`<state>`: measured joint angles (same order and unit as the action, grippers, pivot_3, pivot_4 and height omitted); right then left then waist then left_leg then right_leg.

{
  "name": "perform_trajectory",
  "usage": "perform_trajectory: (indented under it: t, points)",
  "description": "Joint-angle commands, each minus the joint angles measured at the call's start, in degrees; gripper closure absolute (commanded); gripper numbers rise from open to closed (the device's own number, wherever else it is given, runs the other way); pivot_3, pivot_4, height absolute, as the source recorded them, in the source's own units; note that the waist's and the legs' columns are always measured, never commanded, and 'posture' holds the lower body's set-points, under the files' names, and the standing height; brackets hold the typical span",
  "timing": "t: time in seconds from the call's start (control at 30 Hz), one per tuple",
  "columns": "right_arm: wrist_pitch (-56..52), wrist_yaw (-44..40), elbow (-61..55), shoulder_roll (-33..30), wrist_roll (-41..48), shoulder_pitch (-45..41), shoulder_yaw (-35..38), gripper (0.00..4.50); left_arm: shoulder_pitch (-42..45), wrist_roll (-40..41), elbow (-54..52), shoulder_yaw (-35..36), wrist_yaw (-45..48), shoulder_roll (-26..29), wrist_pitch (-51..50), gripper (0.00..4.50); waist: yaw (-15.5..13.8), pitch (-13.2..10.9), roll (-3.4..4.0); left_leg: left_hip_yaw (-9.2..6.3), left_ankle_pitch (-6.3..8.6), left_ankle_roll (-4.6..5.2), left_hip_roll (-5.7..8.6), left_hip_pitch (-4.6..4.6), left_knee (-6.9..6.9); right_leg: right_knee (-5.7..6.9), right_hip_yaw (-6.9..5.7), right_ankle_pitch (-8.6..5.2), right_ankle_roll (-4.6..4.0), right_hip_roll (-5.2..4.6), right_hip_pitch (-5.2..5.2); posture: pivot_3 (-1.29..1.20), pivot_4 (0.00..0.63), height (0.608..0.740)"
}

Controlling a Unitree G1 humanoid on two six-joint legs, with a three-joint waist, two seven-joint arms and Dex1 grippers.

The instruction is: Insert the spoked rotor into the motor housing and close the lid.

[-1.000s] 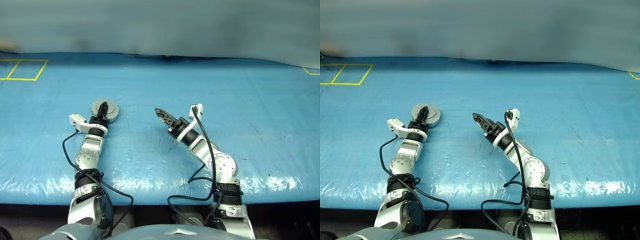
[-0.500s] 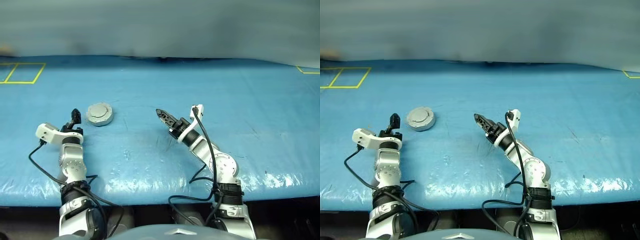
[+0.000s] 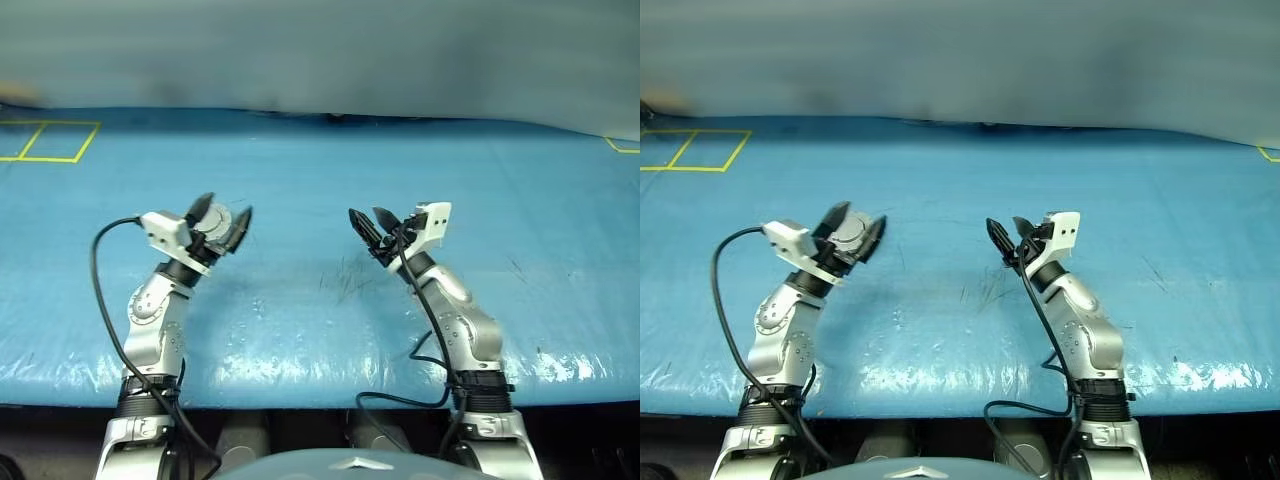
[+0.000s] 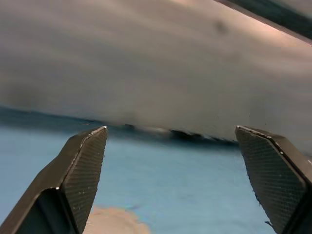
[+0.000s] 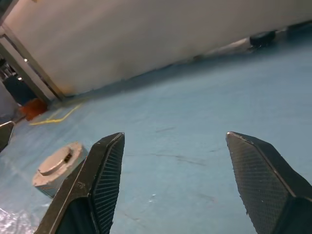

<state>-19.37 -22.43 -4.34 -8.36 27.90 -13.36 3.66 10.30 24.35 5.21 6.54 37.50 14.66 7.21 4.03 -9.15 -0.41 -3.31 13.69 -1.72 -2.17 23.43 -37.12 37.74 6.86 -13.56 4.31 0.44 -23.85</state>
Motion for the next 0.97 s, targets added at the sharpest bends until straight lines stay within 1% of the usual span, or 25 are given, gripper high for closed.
perform_trajectory:
  t: [0.03, 0.1, 0.17, 0.27, 0.3, 0.33, 0.6, 0.97]
  points:
    - [5.5, -3.3, 0.6, -5.0, -7.5, 1.1, -2.9, 1.03, -0.3, -2.6, -2.7, -5.1, 5.4, 2.6, -1.7, 0.05, 0.2, 0.0, 0.0, 0.0, 0.0, 0.0, -0.03, -0.01, 0.01, 0.01, 0.0, -0.01, -0.01, 0.03, -0.01, 0.0, 0.15, 0.74]
    - [7.4, -7.0, 0.1, -8.3, -9.0, 2.3, -4.0, 1.03, 0.0, -5.2, -0.4, -8.3, 7.8, 3.6, -1.6, 0.05, 0.3, 0.0, 0.03, 0.0, 0.0, 0.0, -0.08, -0.06, 0.04, 0.06, -0.01, -0.04, -0.07, 0.09, -0.01, 0.0, 0.15, 0.74]
    - [9.1, -8.4, 0.1, -10.5, -10.4, 2.7, -4.0, 1.03, 0.4, -6.6, 2.1, -9.7, 8.7, 3.6, -0.9, 0.05, 0.4, 0.0, 0.04, 0.0, 0.0, 0.01, -0.11, -0.12, 0.08, 0.09, -0.01, -0.08, -0.13, 0.13, 0.0, 0.0, 0.15, 0.74]
    - [9.8, -10.9, 0.7, -13.7, -12.6, 3.3, -4.7, 0.48, 0.9, -6.1, 4.0, -9.7, 9.2, 2.6, -0.9, 0.0, 0.4, 0.0, 0.04, 0.02, 0.0, 0.01, -0.12, -0.16, 0.04, 0.1, 0.0, -0.08, -0.12, 0.12, 0.04, 0.0, 0.15, 0.74]
    - [9.8, -11.4, 1.0, -14.7, -13.4, 3.5, -5.0, 0.13, 1.1, -5.5, 4.0, -9.6, 9.4, 2.2, -1.2, 0.0, 0.2, 0.0, 0.02, 0.03, 0.0, 0.01, -0.1, -0.15, 0.02, 0.1, 0.0, -0.08, -0.11, 0.1, 0.05, 0.0, 0.15, 0.74]
    - [9.8, -11.7, 1.3, -15.2, -13.8, 3.6, -5.1, 0.04, 1.2, -5.2, 4.0, -9.7, 10.0, 2.2, -1.6, 0.0, 0.1, 0.0, 0.02, 0.03, 0.0, 0.01, -0.09, -0.14, -0.01, 0.08, 0.0, -0.07, -0.1, 0.08, 0.07, 0.0, 0.15, 0.74]
    - [8.8, -11.2, 1.8, -15.0, -14.5, 3.2, -4.6, 0.04, 0.8, -6.3, 4.5, -10.1, 11.0, 2.4, -2.0, 0.0, -0.2, 0.0, 0.03, 0.02, 0.0, 0.01, -0.08, -0.14, -0.01, 0.08, 0.01, -0.05, -0.07, 0.07, 0.08, 0.0, 0.15, 0.74]
    - [9.2, -8.7, 2.9, -14.2, -17.0, 3.1, -4.6, 0.04, 1.0, -7.5, 5.4, -10.3, 9.7, 0.8, -1.6, 0.0, -0.3, 0.0, 0.02, 0.02, 0.0, 0.01, -0.07, -0.15, -0.03, 0.08, 0.01, -0.04, -0.06, 0.06, 0.1, 0.0, 0.15, 0.74]
